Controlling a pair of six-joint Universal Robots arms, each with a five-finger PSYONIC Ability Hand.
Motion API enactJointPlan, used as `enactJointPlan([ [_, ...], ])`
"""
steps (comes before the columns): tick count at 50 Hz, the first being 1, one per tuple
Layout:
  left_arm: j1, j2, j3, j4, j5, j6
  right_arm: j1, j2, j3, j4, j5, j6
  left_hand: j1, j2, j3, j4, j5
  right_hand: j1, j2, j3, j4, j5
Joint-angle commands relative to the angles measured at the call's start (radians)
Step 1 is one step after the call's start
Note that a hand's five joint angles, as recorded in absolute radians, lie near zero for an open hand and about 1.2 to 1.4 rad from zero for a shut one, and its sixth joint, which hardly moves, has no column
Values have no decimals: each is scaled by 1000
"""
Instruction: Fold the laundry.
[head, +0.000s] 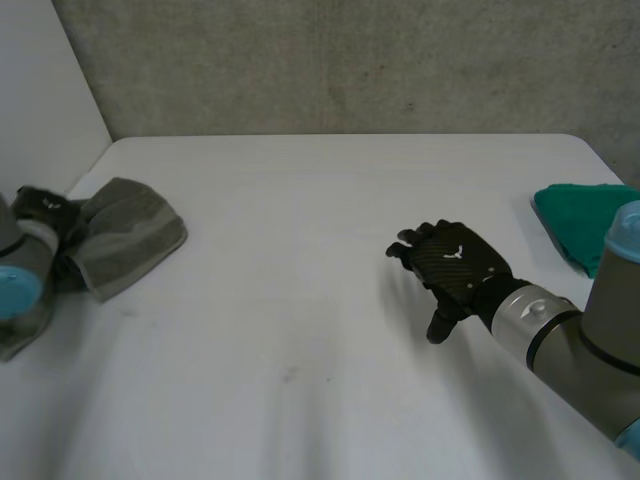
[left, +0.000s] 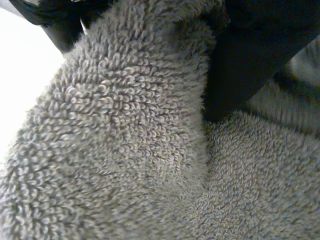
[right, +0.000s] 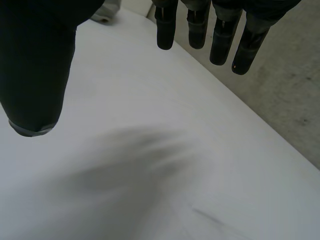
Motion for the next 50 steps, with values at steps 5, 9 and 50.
enactJointPlan([
  [5, -315, 369, -237, 143, -36, -325, -103, -84, -5, 3, 6, 5, 308, 235, 248, 235, 291, -27, -48, -37, -58, -64],
  [9, -446, 492, -330, 85, 16, -552, -140, -101, -12, 1, 12, 11, 308, 235, 248, 235, 291, -27, -48, -37, -58, -64],
  [50, -382, 448, -447, -156, 213, -539, 159, 69, -139, 205, 49, 40, -886, -959, -947, -960, -903, -27, -48, -37, -58, -64],
])
